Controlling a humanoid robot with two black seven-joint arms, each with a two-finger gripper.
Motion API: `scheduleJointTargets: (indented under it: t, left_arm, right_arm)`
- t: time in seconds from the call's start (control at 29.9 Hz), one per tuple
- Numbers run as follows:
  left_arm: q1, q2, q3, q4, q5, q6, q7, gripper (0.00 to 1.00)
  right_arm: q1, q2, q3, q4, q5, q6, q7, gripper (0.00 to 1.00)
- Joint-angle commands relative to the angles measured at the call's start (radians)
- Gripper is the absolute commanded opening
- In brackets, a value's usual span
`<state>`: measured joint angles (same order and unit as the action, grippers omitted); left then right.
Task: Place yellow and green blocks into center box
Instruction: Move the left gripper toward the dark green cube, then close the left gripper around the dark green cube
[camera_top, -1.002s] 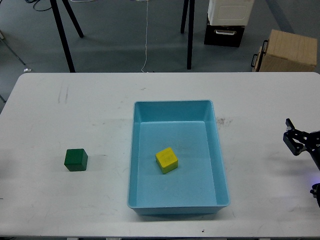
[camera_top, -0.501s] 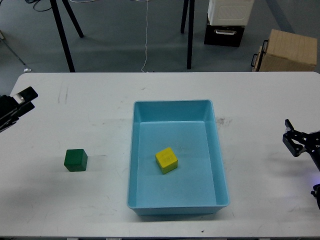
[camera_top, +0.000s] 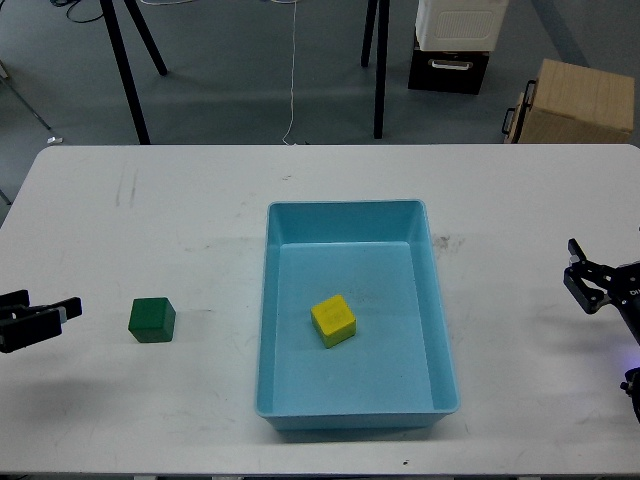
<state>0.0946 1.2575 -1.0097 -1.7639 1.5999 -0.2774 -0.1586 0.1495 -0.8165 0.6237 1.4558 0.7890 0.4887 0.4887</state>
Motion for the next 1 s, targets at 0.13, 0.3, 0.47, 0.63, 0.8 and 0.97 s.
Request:
scheduleJointTargets:
  t: [0.13, 0.3, 0.47, 0.63, 0.8, 0.97]
  left_arm:
    - [-0.125, -0.130, 0.078, 0.018, 0.121, -0.006, -0.001, 1.00]
    - [-0.262, -0.187, 0.265, 0.029, 0.126, -0.019, 0.013, 1.00]
    - [-0.404, -0.207, 0.485, 0.064, 0.207, -0.019, 0.042, 1.00]
    - [-0.478, -0.243, 0.510, 0.109, 0.222, -0.028, 0.045, 1.00]
    - [-0.495, -0.254, 0.510, 0.152, 0.221, -0.043, 0.112, 1.00]
    - [-0.500, -0.253, 0.510, 0.156, 0.224, -0.055, 0.125, 1.00]
  right_arm:
    - [-0.005, -0.012, 0.001, 0.001, -0.002, 0.000, 0.000, 1.00]
    - [-0.024, -0.024, 0.001, 0.001, -0.002, 0.000, 0.000, 1.00]
    - [-0.025, -0.026, 0.002, 0.001, -0.002, 0.000, 0.000, 1.00]
    - [-0.031, -0.027, 0.002, 0.000, -0.002, 0.000, 0.000, 1.00]
    - [-0.033, -0.029, 0.002, 0.000, -0.002, 0.000, 0.000, 1.00]
    - [-0.033, -0.041, 0.004, 0.001, -0.002, 0.000, 0.000, 1.00]
